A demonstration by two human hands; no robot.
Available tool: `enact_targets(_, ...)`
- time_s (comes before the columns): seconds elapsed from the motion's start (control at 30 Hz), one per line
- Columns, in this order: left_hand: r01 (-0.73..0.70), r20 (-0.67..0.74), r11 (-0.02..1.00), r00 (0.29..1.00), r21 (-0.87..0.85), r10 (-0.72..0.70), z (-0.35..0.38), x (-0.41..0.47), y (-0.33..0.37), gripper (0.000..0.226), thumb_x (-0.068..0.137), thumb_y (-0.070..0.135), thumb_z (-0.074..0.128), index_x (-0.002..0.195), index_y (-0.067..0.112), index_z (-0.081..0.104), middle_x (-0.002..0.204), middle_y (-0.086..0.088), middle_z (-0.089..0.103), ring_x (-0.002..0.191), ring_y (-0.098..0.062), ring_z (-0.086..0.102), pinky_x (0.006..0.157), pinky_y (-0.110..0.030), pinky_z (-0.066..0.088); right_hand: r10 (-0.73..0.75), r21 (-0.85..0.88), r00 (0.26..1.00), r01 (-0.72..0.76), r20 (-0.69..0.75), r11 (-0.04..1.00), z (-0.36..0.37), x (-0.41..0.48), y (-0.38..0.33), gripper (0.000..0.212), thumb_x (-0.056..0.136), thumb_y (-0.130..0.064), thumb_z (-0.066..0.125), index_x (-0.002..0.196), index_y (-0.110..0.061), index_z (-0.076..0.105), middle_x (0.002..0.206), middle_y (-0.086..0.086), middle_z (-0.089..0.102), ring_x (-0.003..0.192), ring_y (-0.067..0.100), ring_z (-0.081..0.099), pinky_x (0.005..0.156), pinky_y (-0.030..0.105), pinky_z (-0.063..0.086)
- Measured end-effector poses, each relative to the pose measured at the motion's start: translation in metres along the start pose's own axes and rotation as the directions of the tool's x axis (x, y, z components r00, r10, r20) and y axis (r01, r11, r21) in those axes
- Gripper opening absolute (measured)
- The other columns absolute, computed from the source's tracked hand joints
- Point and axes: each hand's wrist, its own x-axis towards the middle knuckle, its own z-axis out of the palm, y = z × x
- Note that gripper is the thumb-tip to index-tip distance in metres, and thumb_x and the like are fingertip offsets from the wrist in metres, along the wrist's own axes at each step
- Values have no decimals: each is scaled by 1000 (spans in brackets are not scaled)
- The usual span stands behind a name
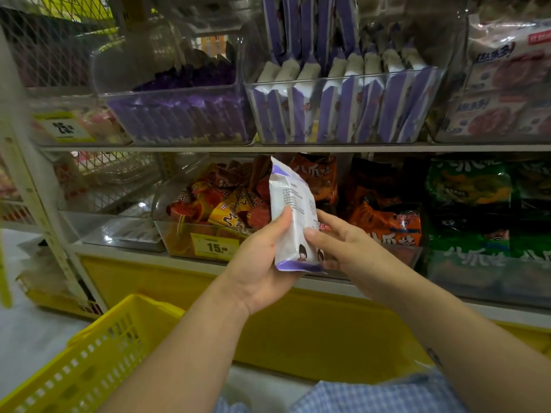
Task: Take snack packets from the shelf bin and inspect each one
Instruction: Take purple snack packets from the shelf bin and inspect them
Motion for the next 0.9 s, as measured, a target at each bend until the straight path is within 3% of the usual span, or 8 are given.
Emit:
enact_targets(0.1,-2,4,1000,1000,23,2,-3,0,2,56,89,36,49,140,15,47,130,-16,63,114,-29,65,89,-40,56,21,-3,1000,-21,-19,1000,-3,0,1,56,73,-42,69,125,-28,56,107,-7,74,96,14,72,83,36,59)
enact_targets(0.17,-42,-45,984,998,172,50,-6,0,3,50,89,35,52,137,19,51,127,-12,65,114,-28,65,88,-39,56,-8,3,997,9,-70,1000,-6,0,0,55,70,-39,74,121,-29,58,105,-5,74,93,14,72,72,30,60)
enact_targets(0.27,-159,-137,848,956,505,261,-11,2,3,42,91,28,57,132,33,53,122,2,68,111,-22,66,82,-39,58,-85,-79,978,71,-190,994,-12,1,-1,55,66,-30,82,111,-40,53,101,-2,72,88,11,72,68,26,59)
enact_targets(0.37,-260,-135,759,900,598,414,-15,5,1,42,95,14,57,127,41,53,118,4,67,109,-16,66,82,-41,58,-176,-243,967,129,-182,961,-10,-1,-2,56,76,-15,80,104,-48,44,103,-5,66,87,2,69,66,20,57)
enact_targets(0.57,-294,-164,862,907,413,388,-19,4,7,38,98,7,50,116,37,61,104,5,69,114,-25,61,84,-47,57,-378,-469,917,281,-125,838,1,-9,-8,62,87,-9,68,119,-56,40,101,-26,59,101,-16,54,72,7,51)
enact_targets(0.67,-274,-167,915,928,297,332,-21,2,11,34,90,14,57,113,38,66,117,-3,67,116,-30,61,83,-53,56,-392,-398,914,322,-107,859,3,-12,-12,73,88,-8,67,137,-52,34,120,-29,56,115,-12,51,87,14,53)
enact_targets(0.77,-272,-132,943,945,191,299,-27,2,15,35,86,20,58,117,35,64,120,-8,67,115,-31,63,77,-51,57,-389,-269,913,347,-122,899,0,-14,-16,78,83,-12,72,135,-53,30,113,-26,64,107,-6,60,78,16,55)
enact_targets(0.9,-282,-134,959,949,42,285,-39,3,22,43,85,21,58,125,37,59,116,-7,71,114,-30,64,74,-53,56,-335,-83,926,325,-176,942,-4,-15,-21,47,78,-7,73,116,-31,59,107,-17,72,100,4,68,75,19,56)
